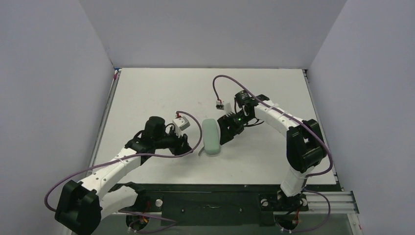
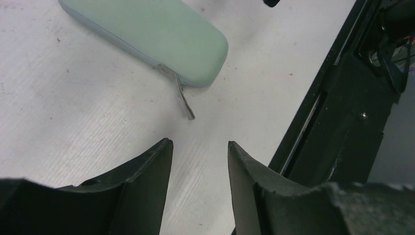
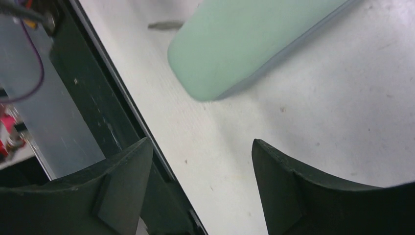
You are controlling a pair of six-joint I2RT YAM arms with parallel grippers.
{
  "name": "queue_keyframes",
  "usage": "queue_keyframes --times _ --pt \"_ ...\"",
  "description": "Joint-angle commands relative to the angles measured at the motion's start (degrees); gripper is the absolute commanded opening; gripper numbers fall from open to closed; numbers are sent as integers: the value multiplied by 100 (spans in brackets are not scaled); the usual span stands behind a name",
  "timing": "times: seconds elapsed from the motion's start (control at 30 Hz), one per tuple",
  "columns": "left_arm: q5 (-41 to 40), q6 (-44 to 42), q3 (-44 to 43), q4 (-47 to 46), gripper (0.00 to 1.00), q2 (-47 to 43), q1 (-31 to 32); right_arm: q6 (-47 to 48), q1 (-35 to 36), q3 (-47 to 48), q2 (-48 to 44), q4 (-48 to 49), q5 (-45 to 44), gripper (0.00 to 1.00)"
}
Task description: Open the umbrella
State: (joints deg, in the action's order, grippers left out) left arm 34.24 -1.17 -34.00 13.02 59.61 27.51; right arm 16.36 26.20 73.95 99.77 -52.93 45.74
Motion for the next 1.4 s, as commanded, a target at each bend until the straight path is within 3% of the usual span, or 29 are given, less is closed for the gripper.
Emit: queue_keyframes --times 0.0,0.37,0.57,0.83,0.97,1.1,1.17,1.23,1.37 --pt "-444 -17 -105 -733 42 314 153 -2125 115 95 262 1452 101 70" --pt "-932 658 -305 -1479 47 1176 191 -4909 101 -590 810 4242 -24 74" --pt "-835 1292 -534 -2307 38 2240 -133 -5475 14 -1089 929 5056 139 71" --pt "-396 1881 -1571 -3339 28 3981 -101 -5903 -246 -1416 1115 5761 276 63" --pt "-306 2110 -1995 -3626 25 4564 -12 -5965 -411 -1423 1203 5875 317 54" --pt "-470 2253 -2223 -3622 27 4786 -20 -6037 -622 -1271 1347 5968 285 37" --pt "-724 2144 -2144 -3494 28 4564 -189 -6047 -718 -1218 1421 5975 264 18" --pt "-860 1829 -1912 -3405 28 4096 -422 -6072 -773 -1246 1436 5989 216 5" --pt "-855 860 -1360 -2739 30 2870 -530 -6274 -794 -1470 1392 6302 125 0"
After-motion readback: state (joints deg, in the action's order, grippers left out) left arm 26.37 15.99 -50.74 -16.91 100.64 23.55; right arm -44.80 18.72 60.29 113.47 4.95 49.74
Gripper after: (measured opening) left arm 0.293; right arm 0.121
